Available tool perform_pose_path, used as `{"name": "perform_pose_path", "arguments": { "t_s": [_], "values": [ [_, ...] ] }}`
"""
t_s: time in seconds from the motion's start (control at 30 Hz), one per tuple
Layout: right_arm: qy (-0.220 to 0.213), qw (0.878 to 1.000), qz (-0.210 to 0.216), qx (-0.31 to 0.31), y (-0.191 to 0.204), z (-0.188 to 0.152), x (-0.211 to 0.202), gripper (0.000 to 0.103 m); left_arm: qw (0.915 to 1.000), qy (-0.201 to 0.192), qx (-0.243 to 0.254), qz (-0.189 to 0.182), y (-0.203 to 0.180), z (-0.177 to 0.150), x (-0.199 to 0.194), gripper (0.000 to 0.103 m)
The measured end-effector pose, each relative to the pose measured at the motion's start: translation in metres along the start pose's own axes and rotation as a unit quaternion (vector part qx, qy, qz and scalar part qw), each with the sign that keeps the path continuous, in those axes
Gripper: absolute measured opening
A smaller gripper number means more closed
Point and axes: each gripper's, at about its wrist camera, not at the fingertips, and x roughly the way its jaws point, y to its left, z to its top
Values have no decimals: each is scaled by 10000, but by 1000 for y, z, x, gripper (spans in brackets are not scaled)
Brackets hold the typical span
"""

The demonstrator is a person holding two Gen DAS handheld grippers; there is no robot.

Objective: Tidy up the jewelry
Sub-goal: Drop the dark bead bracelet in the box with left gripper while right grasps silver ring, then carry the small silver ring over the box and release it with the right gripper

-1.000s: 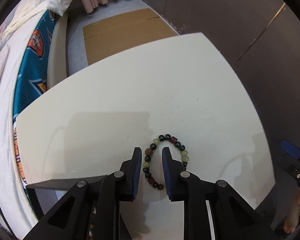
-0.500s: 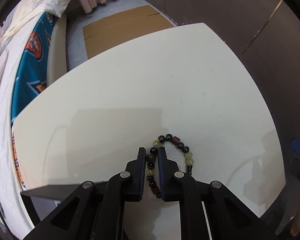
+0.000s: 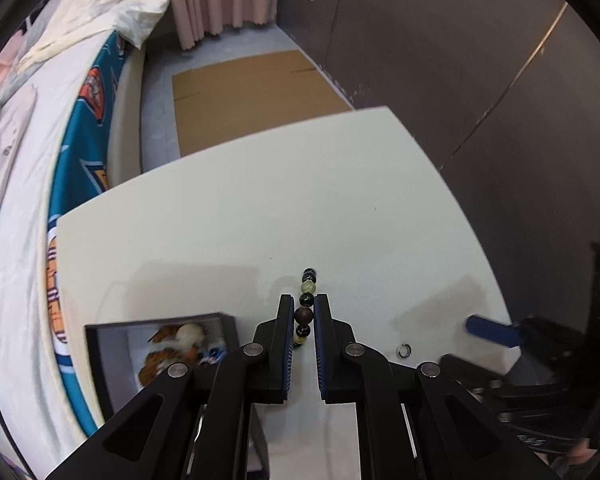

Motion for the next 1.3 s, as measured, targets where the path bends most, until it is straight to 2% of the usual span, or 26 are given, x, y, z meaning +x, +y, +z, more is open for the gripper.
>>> {"name": "perform_pose_path", "arguments": {
  "t_s": [0.17, 0.27, 0.33, 0.5, 0.57, 0.6, 0.97, 1.1, 1.17, 1.23, 1.27, 1.3],
  "values": [
    [116, 9992, -156, -342, 20, -2, 7, 54, 9993, -285, -160, -161, 12, -9, -30, 10],
    [198, 9974, -404, -560, 29, -1, 17, 53, 9976, -475, -362, -343, 22, -14, -48, 10],
    [241, 9948, -638, -752, 36, -1, 25, 43, 9967, -593, -429, -351, 26, -18, -58, 10],
    [312, 9870, -1127, -1105, 45, -5, 37, 38, 9944, -788, -572, -414, 44, -28, -77, 10],
    [301, 9856, -1203, -1150, 47, -4, 38, 29, 9934, -850, -635, -434, 51, -33, -83, 10],
    [327, 9856, -1191, -1151, 47, -3, 39, 14, 9929, -878, -665, -444, 55, -35, -86, 10],
    [5, 9896, -894, -1126, 76, 4, 3, 14, 9894, -998, -875, -595, 81, -54, -98, 10],
    [-119, 9901, -774, -1169, 93, 11, -9, 14, 9893, -846, -982, -669, 88, -56, -93, 10],
    [-172, 9904, -681, -1187, 103, 16, -14, 14, 9882, -781, -1021, -830, 91, -59, -92, 12],
    [-225, 9905, -610, -1215, 112, 20, -18, 14, 9869, -836, -1080, -864, 95, -62, -96, 33],
    [-259, 9903, -580, -1235, 119, 22, -19, 14, 9856, -930, -1126, -851, 98, -64, -100, 57],
    [-298, 9901, -542, -1259, 124, 24, -22, 14, 9843, -1024, -1165, -843, 101, -66, -104, 69]
  ]
}}
